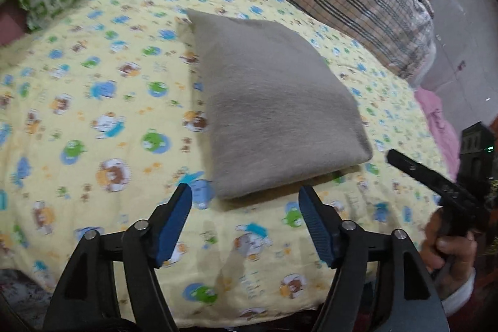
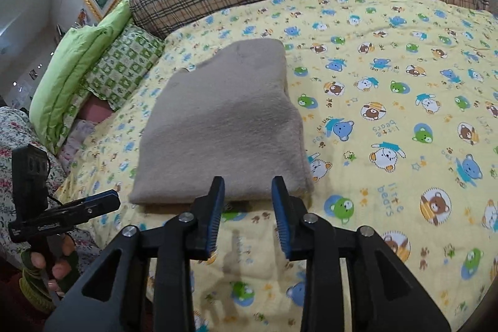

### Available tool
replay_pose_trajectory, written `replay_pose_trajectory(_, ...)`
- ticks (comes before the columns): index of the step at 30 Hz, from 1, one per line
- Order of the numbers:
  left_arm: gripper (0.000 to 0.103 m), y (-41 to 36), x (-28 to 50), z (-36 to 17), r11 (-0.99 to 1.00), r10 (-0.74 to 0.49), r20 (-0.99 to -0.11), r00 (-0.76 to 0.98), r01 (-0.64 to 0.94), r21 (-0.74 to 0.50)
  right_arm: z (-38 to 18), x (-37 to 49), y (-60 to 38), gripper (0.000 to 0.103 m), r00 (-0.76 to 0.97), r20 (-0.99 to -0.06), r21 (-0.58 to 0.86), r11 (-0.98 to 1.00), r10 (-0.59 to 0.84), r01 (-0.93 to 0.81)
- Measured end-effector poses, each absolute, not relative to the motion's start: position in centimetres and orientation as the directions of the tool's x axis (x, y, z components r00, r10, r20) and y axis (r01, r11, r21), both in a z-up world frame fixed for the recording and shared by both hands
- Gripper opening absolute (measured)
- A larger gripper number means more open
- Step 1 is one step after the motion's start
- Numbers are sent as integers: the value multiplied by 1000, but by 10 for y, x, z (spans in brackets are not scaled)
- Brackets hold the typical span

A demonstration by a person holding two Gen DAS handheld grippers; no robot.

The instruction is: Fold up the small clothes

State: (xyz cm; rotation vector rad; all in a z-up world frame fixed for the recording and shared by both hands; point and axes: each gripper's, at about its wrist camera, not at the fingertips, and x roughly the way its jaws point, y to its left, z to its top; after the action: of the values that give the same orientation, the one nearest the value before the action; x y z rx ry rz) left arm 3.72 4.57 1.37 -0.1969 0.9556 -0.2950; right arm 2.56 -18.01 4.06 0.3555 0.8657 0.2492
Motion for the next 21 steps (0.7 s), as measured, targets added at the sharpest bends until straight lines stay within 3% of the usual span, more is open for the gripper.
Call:
replay_pose_trajectory(10,76,41,16,9,964,-264,-787,558,165,-206,37,-2,-168,36,622,-700,388,918,351,-82)
replay_pose_trajectory(15,76,34,16,4,966,-253,-799,546,188,-177,34,-15,-161,57,618,-712,351,931,332,-96)
replay_pose_trajectory(21,78,34,10,3,972,-223,-806,548,182,-145,30,-22,-155,60,609,-729,317,943,313,-106)
